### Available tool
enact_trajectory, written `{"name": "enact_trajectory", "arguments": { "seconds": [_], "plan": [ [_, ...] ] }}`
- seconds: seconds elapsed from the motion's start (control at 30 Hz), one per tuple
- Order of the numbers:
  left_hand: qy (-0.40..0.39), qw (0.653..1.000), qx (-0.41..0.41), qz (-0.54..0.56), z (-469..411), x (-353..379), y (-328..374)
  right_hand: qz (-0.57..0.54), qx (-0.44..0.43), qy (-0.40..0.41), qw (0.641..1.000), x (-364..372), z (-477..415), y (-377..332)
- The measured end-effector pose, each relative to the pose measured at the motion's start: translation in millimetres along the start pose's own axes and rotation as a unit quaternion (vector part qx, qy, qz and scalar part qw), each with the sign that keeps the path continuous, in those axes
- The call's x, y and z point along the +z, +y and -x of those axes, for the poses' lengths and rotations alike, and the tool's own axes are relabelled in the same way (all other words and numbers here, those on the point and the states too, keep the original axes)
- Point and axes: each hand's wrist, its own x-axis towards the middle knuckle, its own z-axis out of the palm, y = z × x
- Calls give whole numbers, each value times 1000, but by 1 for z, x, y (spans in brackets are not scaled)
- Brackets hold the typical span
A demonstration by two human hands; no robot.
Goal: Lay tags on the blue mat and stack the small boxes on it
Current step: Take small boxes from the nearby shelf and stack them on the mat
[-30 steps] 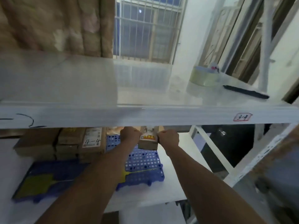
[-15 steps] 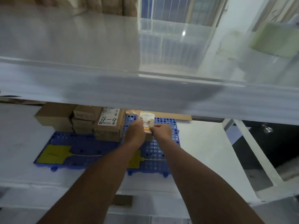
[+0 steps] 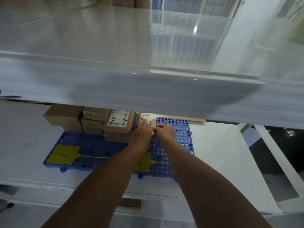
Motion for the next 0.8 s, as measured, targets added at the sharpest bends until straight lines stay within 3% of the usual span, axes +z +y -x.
{"name": "enact_trajectory", "arguments": {
  "seconds": [0.8],
  "plan": [
    [12,996,-60,70,-10,-3,-6,11,-33,-26,999,3,9,-2]
  ]
}}
